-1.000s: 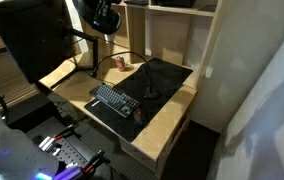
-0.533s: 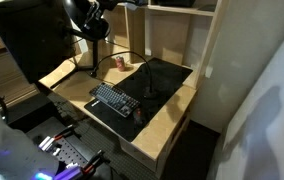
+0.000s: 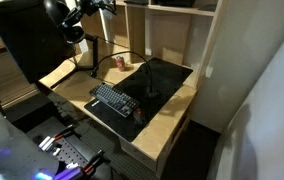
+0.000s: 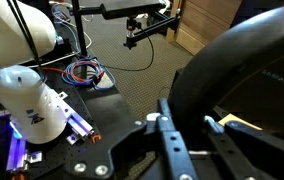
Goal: Hang the headphones on the monitor stand
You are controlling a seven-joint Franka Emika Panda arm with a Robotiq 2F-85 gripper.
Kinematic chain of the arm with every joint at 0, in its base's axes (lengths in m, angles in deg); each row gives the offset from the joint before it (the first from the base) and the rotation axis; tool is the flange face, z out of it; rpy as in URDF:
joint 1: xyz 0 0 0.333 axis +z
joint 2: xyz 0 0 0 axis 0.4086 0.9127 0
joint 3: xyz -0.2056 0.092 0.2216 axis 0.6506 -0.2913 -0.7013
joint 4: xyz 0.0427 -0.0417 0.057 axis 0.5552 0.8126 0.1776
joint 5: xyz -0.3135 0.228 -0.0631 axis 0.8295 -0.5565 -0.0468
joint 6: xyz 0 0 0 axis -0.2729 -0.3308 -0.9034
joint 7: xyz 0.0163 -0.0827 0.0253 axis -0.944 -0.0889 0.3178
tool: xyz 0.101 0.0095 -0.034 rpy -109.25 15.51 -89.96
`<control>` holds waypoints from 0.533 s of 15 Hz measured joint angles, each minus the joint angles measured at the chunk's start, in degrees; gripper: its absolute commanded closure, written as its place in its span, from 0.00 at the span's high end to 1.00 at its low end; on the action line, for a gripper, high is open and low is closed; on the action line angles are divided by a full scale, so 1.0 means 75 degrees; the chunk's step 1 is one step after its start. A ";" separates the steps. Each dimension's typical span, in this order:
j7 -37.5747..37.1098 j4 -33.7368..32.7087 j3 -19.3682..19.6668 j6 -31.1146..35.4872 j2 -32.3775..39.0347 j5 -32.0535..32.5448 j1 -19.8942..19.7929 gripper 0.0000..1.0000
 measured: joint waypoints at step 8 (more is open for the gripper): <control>-0.2681 -0.0749 -0.0033 -0.0217 0.1558 -0.2163 0.0340 0.04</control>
